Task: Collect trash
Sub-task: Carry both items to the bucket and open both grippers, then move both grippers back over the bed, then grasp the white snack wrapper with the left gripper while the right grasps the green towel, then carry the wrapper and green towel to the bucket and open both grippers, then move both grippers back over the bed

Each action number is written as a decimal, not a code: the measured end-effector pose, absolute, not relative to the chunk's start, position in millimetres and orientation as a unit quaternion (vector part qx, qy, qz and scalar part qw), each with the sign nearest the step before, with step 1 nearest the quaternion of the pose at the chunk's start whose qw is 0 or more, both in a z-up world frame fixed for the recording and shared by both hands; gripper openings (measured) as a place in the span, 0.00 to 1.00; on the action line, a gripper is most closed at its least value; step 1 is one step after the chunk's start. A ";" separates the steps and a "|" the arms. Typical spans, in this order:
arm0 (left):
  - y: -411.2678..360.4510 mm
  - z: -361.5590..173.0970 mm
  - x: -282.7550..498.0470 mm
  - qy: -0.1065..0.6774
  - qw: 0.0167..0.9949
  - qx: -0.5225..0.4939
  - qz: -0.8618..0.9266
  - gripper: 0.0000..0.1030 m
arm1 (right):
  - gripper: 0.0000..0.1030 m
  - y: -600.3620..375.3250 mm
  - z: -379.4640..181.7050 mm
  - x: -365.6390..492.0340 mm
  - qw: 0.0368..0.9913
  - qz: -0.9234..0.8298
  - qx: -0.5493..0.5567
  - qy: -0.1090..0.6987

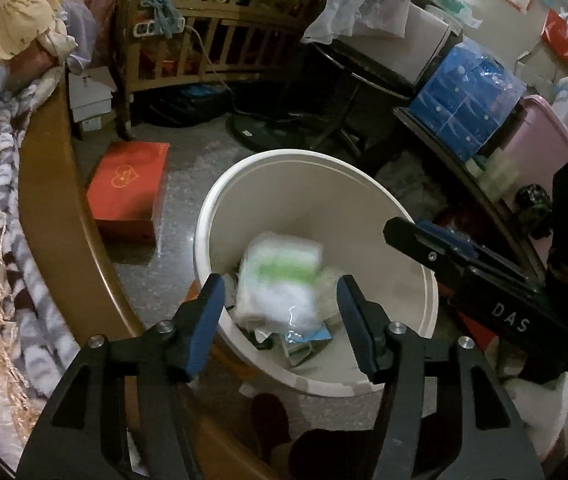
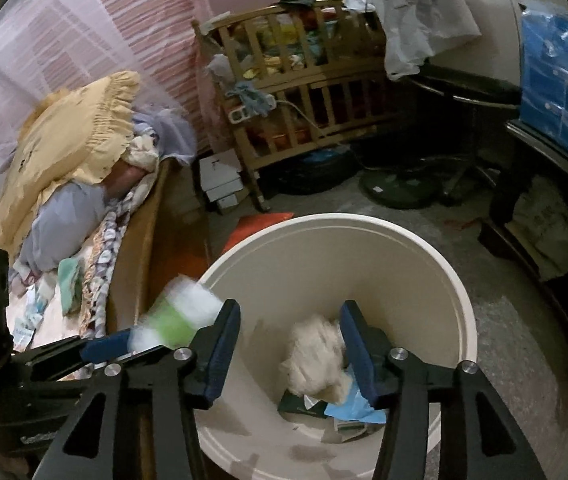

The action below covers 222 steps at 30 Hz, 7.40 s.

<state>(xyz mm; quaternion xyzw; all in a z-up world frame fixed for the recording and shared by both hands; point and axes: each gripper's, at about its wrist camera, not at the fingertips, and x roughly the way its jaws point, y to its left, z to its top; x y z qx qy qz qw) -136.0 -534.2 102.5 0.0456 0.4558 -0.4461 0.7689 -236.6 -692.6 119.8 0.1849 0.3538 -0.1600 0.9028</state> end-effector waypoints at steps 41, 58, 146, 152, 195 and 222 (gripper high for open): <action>-210.6 114.3 -76.4 0.433 0.885 0.020 -0.172 0.55 | 0.69 -464.9 124.8 -125.1 0.912 0.063 0.076 0.399; -60.3 78.7 4.9 0.473 0.876 -0.054 -0.075 0.59 | 0.75 -411.3 89.9 2.2 0.899 0.067 -0.019 0.433; -396.6 147.7 -112.6 0.429 0.825 -0.005 -0.367 0.07 | 0.37 -590.3 148.6 -196.7 0.929 -0.025 0.095 0.357; -440.9 140.3 -116.2 0.440 0.807 -0.006 -0.394 0.07 | 0.37 -624.3 140.3 -203.8 0.923 -0.067 0.110 0.363; -472.9 107.3 -109.7 0.457 0.813 0.009 -0.360 0.42 | 0.60 -676.3 103.8 -194.5 0.900 -0.137 0.152 0.386; -213.8 98.4 -43.2 0.449 0.884 -0.030 -0.127 0.42 | 0.66 -465.1 105.7 -99.2 0.902 0.081 0.076 0.416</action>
